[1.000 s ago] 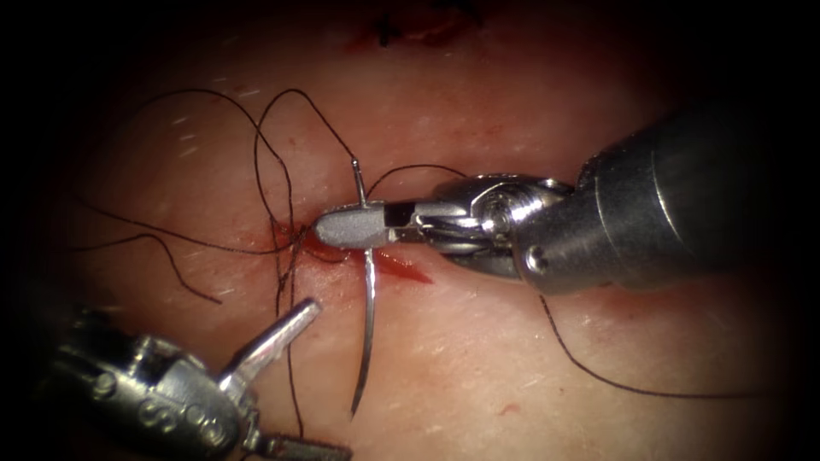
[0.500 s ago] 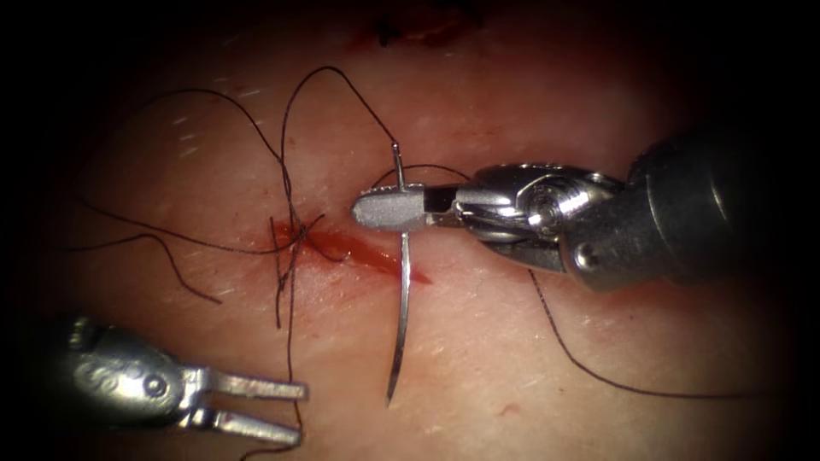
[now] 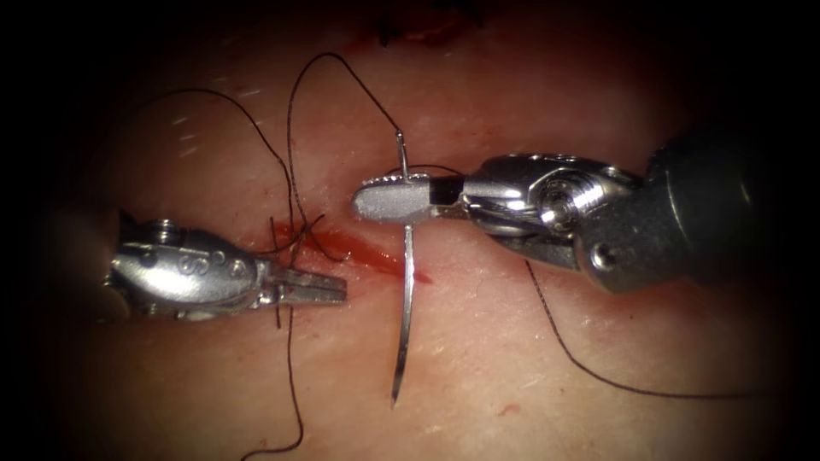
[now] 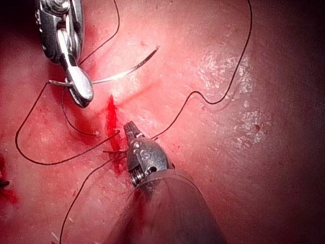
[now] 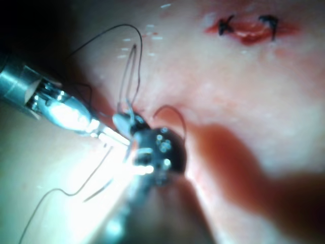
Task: Wound Closure
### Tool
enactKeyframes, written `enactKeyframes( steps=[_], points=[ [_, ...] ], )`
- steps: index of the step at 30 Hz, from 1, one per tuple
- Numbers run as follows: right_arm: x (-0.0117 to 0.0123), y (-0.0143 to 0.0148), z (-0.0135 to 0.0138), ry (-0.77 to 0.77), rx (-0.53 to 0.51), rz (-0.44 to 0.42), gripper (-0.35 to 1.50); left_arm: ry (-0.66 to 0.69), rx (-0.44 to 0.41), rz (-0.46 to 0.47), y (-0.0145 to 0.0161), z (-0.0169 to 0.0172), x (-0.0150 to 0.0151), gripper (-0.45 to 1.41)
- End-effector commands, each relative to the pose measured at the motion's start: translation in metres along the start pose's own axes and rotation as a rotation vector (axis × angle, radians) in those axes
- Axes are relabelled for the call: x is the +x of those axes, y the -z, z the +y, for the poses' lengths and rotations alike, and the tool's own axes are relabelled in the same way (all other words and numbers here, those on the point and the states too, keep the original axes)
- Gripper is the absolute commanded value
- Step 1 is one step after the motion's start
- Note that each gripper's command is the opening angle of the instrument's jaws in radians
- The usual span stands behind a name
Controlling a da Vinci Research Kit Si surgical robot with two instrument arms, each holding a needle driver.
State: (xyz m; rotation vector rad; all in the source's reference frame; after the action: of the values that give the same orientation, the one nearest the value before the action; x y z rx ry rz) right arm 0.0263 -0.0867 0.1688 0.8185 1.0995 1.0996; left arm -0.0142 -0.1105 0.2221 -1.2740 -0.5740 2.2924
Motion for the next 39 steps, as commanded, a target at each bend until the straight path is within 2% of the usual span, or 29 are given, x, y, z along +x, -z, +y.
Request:
enactKeyframes(
  steps=[1, 8, 11, 18, 21, 25, 27, 29, 31, 34, 39],
  points=[
    [-0.0012, -0.0008, -0.0005, -0.005, 0.003, -0.002, -0.35, 0.006, 0.002, -0.001, -0.0012, 0.0013, -0.0004, -0.32],
    [-0.0014, -0.0008, -0.0006, 0.002, 0.003, -0.002, -0.35, 0.005, 0.024, -0.055, -0.0016, -0.001, -0.0005, -0.3],
    [-0.0015, -0.0008, -0.0007, 0.008, 0.003, -0.002, -0.35, -0.001, 0.041, -0.135, -0.002, -0.0023, -0.0011, -0.28],
    [-0.0015, -0.0009, -0.0007, 0.013, 0.0, 0.0, -0.35, -0.016, 0.082, -0.255, -0.0031, -0.0034, -0.0022, -0.33],
    [-0.0015, -0.0009, -0.0006, 0.014, 0.0, 0.0, -0.35, -0.038, 0.053, -0.324, -0.0036, -0.0037, -0.0022, -0.33],
    [-0.0016, -0.0009, -0.0006, 0.021, 0.0, 0.0, -0.35, -0.074, -0.027, -0.416, -0.0036, -0.0042, -0.0017, -0.4],
    [-0.0016, -0.0009, -0.0006, 0.027, 0.0, 0.0, -0.35, -0.08, -0.124, -0.463, -0.0038, -0.0041, -0.0015, -0.43],
    [-0.0017, -0.0009, -0.0006, 0.034, 0.0, 0.0, -0.35, -0.089, -0.207, -0.503, -0.004, -0.004, -0.0012, -0.38],
    [-0.0018, -0.0009, -0.0006, 0.04, 0.0, 0.0, -0.35, -0.087, -0.289, -0.528, -0.0041, -0.0039, -0.001, -0.23],
    [-0.0018, -0.0009, -0.0006, 0.046, 0.0, -0.001, -0.35, -0.106, -0.424, -0.537, -0.004, -0.0036, -0.0005, 0.1],
    [-0.0019, -0.0009, -0.0005, 0.059, 0.002, 0.001, -0.35, -0.085, -0.521, -0.573, -0.0038, -0.0034, -0.0001, 0.31]
  ],
)
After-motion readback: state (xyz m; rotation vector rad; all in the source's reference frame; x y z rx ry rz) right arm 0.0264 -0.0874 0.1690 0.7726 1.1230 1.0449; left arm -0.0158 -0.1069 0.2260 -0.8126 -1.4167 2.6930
